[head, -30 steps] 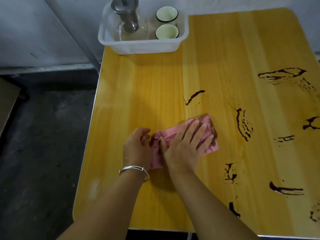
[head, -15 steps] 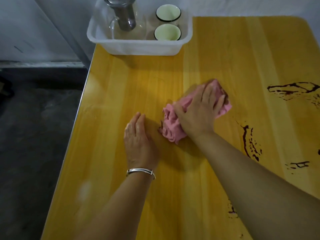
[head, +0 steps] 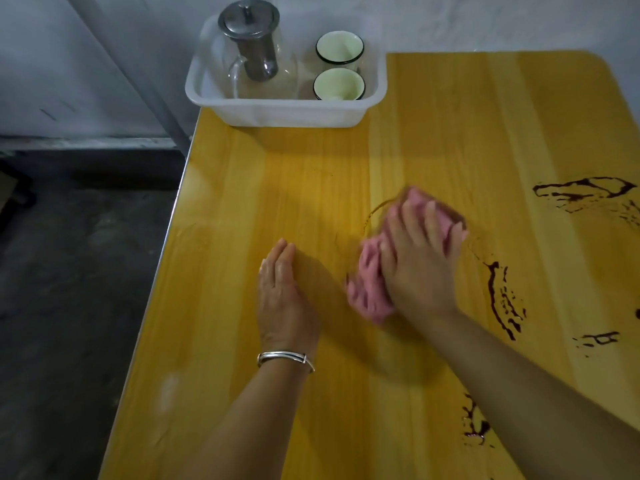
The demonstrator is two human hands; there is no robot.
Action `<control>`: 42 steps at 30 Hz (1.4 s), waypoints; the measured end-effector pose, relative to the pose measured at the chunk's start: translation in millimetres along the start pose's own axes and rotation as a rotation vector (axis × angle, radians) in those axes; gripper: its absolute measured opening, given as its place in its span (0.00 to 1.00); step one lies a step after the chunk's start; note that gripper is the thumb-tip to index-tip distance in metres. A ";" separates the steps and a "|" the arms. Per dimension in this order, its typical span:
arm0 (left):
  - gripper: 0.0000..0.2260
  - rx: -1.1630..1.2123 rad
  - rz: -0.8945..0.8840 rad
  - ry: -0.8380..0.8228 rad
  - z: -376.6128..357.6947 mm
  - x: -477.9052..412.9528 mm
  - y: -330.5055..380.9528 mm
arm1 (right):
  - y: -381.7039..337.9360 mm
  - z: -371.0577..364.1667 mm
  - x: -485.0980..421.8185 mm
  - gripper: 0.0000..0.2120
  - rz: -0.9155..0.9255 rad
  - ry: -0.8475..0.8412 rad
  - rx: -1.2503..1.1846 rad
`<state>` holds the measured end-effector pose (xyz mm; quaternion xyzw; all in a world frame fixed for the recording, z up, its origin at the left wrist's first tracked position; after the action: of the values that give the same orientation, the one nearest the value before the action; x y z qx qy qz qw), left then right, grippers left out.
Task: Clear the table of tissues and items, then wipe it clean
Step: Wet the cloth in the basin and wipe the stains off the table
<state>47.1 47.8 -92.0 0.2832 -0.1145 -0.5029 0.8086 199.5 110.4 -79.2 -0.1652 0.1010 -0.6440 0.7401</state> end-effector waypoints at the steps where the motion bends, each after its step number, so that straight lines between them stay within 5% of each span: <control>1: 0.23 0.002 -0.009 0.008 0.4 -0.3 -0.6 | -3.6 -1.6 -18.3 0.28 -0.097 0.009 -0.039; 4: 0.22 0.037 -0.009 0.031 0.8 -1.9 -1.4 | -31.2 -13.8 -51.2 0.27 -0.096 -0.011 -0.091; 11: 0.22 0.101 -0.044 0.044 3.0 -1.0 -7.3 | -24.4 -26.2 23.1 0.23 0.573 -0.101 -0.053; 13: 0.19 0.080 -0.040 0.048 0.5 -0.3 -8.2 | -4.8 -13.4 34.0 0.22 0.521 -0.101 -0.050; 19: 0.23 0.084 -0.033 0.035 1.5 -2.6 -2.1 | -22.9 -11.2 -45.3 0.29 -0.051 0.036 -0.084; 27: 0.26 0.103 -0.027 0.037 7.0 -2.6 0.1 | -52.8 -34.2 -17.6 0.23 0.551 -0.037 -0.111; 29: 0.26 0.099 -0.031 0.032 7.4 -2.3 0.0 | -30.0 -24.4 -10.9 0.22 0.542 -0.003 -0.046; 34: 0.27 0.084 -0.041 0.044 4.6 -1.7 -1.6 | -21.5 -14.1 -42.1 0.30 0.018 0.079 -0.103; 36: 0.28 0.096 -0.030 0.054 3.7 -1.4 -2.2 | -42.0 -19.2 -74.5 0.30 -0.060 0.045 -0.136; 42: 0.28 0.156 -0.035 0.104 2.0 -3.4 -7.4 | -96.4 -48.2 -89.7 0.26 0.439 -0.124 -0.188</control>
<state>39.1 47.7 -94.2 0.3730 -0.1060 -0.4913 0.7799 79.9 182.3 -93.3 -0.2466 0.1481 -0.4441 0.8485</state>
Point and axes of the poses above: each hand's wrist, its own x-axis away from the middle knuckle, its own z-axis out of the back of the hand, y = z × x, the point moved 2 cm from there along -x, towards the middle knuckle, and after that the axes turned 12 degrees about -x, right-handed, at the moved point
